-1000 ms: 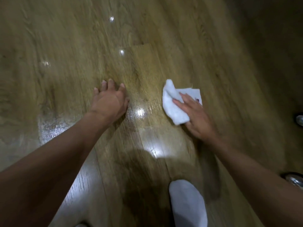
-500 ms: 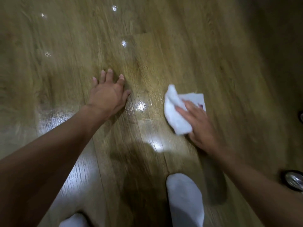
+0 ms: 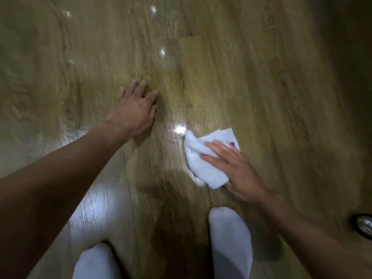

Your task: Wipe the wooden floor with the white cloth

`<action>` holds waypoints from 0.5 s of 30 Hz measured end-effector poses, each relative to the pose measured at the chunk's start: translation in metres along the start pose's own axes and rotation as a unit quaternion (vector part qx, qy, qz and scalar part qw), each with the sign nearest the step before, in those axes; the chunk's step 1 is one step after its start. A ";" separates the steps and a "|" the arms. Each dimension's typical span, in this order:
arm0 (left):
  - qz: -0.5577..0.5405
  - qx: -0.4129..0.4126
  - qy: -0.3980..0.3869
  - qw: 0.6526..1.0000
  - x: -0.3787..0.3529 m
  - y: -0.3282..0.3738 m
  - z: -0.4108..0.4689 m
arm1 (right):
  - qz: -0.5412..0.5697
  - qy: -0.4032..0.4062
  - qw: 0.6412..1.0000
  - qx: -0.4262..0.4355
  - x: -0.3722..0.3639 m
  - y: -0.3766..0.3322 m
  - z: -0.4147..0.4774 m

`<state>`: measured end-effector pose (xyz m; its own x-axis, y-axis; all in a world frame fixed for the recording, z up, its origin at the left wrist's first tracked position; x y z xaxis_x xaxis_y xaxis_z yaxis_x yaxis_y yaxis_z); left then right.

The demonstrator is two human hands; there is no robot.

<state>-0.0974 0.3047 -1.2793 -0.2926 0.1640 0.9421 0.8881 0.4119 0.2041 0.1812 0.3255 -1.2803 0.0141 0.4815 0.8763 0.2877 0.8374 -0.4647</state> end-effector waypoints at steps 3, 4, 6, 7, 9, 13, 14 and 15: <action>0.001 0.033 0.018 0.999 -0.001 -0.024 -0.025 | 0.005 0.056 0.997 -0.061 0.016 0.024 0.002; -0.002 0.046 0.018 0.999 -0.003 -0.029 -0.034 | 0.007 0.088 0.990 -0.107 0.016 0.026 0.019; -0.015 0.068 0.019 0.997 -0.001 -0.041 -0.049 | 0.008 0.113 0.977 -0.179 0.004 0.006 0.066; -0.023 0.075 0.016 0.997 0.000 -0.047 -0.057 | 0.011 0.111 0.978 -0.175 -0.004 -0.014 0.089; -0.037 0.083 0.002 0.996 0.000 -0.057 -0.075 | 0.015 0.077 0.993 -0.087 -0.024 -0.055 0.109; -0.058 0.095 -0.010 0.994 0.003 -0.086 -0.110 | -0.023 -0.028 0.993 0.116 -0.034 -0.068 0.065; -0.060 0.102 -0.007 0.993 0.004 -0.095 -0.120 | -0.034 -0.035 0.991 0.125 -0.030 -0.057 0.058; -0.064 0.111 0.003 0.992 0.006 -0.105 -0.130 | -0.043 -0.033 0.992 0.113 -0.025 -0.048 0.059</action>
<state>-0.1462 0.1457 -1.2602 -0.3961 0.0927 0.9135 0.7434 0.6164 0.2597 0.1103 0.2886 -1.2871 -0.0662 0.4163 0.9068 0.0625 0.9087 -0.4126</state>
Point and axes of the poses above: each hand's wrist, its own z-axis towards the middle knuckle, its own x-axis out of the back of the hand, y = z × x, the point moved 6 cm from there along z, towards the middle knuckle, and after that the axes turned 3 degrees about x, right-handed, at the moved point
